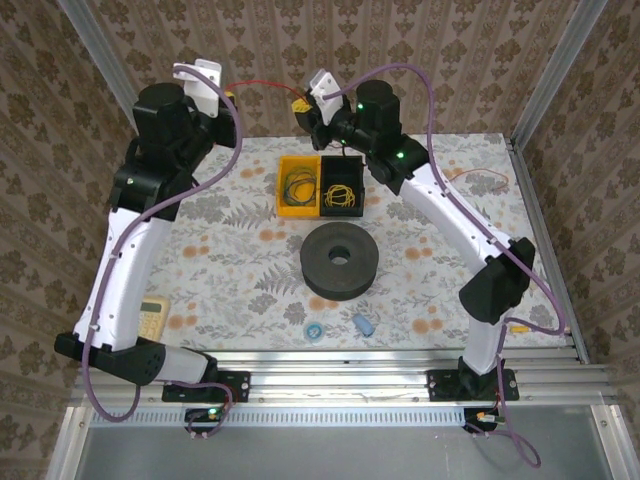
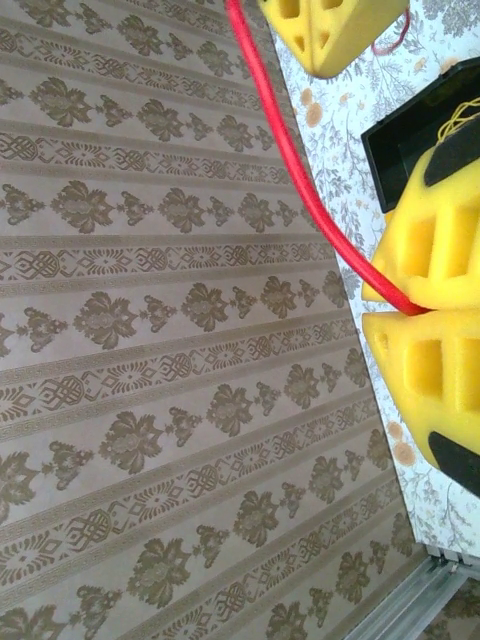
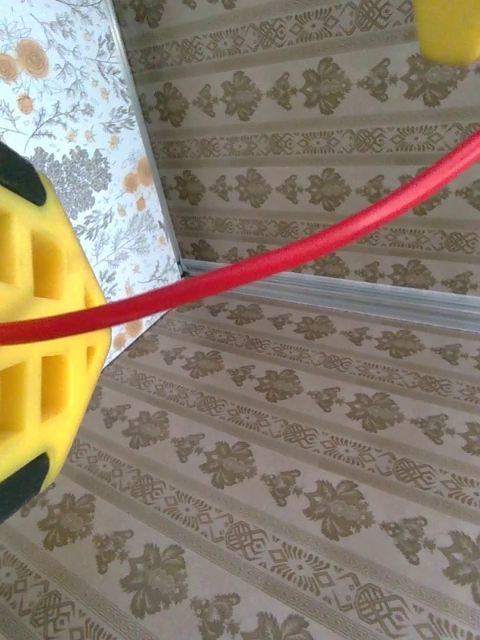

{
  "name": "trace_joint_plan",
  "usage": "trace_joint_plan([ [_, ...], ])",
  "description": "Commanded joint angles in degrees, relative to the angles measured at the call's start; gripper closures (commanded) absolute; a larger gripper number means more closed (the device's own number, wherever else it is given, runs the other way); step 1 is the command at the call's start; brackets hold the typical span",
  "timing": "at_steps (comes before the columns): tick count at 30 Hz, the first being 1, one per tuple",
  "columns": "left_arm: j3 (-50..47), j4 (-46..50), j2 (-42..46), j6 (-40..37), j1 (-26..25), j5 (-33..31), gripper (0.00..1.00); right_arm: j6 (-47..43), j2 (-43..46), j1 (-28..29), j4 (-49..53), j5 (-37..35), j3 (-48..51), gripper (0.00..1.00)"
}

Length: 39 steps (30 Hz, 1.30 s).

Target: Wrap the cables

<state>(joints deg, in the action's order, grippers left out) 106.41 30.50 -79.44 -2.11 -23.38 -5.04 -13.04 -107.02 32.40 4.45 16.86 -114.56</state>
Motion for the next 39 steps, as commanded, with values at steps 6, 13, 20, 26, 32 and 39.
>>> trace_joint_plan([
  [6,-1.9,-2.6,-3.5,3.4,-1.1,8.6,1.00,-3.8,-7.2,2.8,9.3,4.5,-14.3,1.00],
  [13,-1.2,-3.9,-5.5,4.5,-1.7,12.3,1.00,-6.9,-10.2,4.4,14.3,4.6,-20.1,1.00],
  [20,0.1,-2.8,-6.0,3.3,-2.0,13.2,1.00,-8.1,-10.6,4.6,16.0,4.1,-21.1,1.00],
  [26,3.7,4.7,-3.7,-3.4,-1.5,11.6,0.58,-10.0,-9.7,2.8,19.7,2.6,-21.1,1.00],
  [32,11.6,16.0,-2.5,-11.9,1.0,12.5,0.25,-12.4,-9.0,-0.5,25.9,5.5,-21.4,1.00],
  [39,22.0,27.4,-7.5,-18.5,2.3,19.5,0.35,-14.4,-9.1,-2.3,33.5,13.5,-22.1,1.00],
])
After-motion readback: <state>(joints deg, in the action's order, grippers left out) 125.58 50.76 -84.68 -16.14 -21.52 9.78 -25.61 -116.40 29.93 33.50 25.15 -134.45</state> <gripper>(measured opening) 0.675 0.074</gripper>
